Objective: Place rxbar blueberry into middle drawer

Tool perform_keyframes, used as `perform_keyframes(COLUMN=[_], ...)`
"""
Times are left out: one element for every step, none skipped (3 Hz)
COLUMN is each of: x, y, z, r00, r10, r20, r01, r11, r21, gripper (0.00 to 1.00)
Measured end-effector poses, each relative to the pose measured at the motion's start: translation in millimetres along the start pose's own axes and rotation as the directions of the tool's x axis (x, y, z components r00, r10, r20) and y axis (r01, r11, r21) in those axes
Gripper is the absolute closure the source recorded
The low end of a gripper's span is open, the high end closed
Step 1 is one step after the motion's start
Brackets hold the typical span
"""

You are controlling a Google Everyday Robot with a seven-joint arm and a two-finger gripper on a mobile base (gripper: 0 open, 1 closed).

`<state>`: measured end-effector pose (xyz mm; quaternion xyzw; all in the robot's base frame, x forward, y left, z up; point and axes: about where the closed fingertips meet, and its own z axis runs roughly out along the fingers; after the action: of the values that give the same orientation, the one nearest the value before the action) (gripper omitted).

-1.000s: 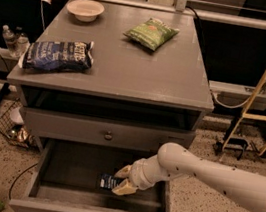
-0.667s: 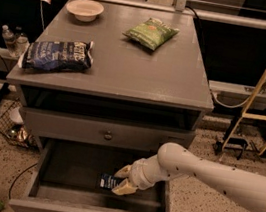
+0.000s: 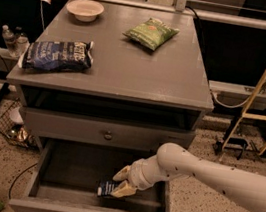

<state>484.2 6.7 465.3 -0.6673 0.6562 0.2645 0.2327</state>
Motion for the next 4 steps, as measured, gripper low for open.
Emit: perform_keyframes(x=[0, 0, 6, 23], y=[1, 1, 11, 22], z=[1, 2, -21, -55], r00=[1.0, 1.0, 0.999, 0.995], r10=[0.0, 0.0, 0.013, 0.049], r20=[0.001, 0.001, -0.04, -0.086], r01=[0.0, 0.0, -0.012, -0.04], r11=[1.0, 1.0, 0.9992, 0.9937], r21=[-0.003, -0.004, 0.039, 0.105], gripper=[0.0, 0.0, 0.0, 0.0])
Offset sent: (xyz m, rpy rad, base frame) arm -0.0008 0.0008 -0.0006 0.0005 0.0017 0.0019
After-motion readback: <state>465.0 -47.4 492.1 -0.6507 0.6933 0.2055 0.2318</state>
